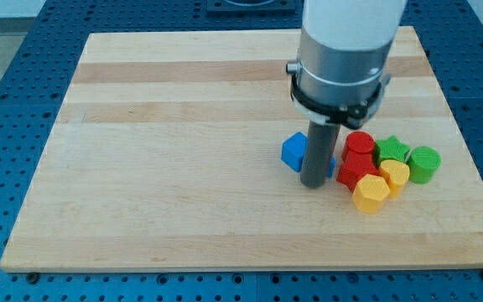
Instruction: Separate the blue cube from the triangle
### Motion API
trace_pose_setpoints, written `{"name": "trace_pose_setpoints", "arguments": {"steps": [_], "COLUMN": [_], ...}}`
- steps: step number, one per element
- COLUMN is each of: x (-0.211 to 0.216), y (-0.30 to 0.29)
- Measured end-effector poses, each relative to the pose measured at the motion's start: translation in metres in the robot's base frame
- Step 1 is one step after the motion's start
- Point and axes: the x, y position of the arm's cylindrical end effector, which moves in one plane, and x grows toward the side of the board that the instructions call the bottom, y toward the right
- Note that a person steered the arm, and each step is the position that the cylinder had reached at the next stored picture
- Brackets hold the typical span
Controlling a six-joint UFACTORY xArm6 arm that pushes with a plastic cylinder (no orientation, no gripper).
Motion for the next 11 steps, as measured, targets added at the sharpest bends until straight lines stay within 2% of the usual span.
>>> {"name": "trace_pose_setpoints", "arguments": {"steps": [1, 2, 3, 7, 9, 10, 11], "x": [-0.047, -0.053, -0.080, -0.071, -0.188, -0.188, -0.159], "y": [-0.017, -0.026, -0.043, -0.048, -0.053, -0.053, -0.053]}}
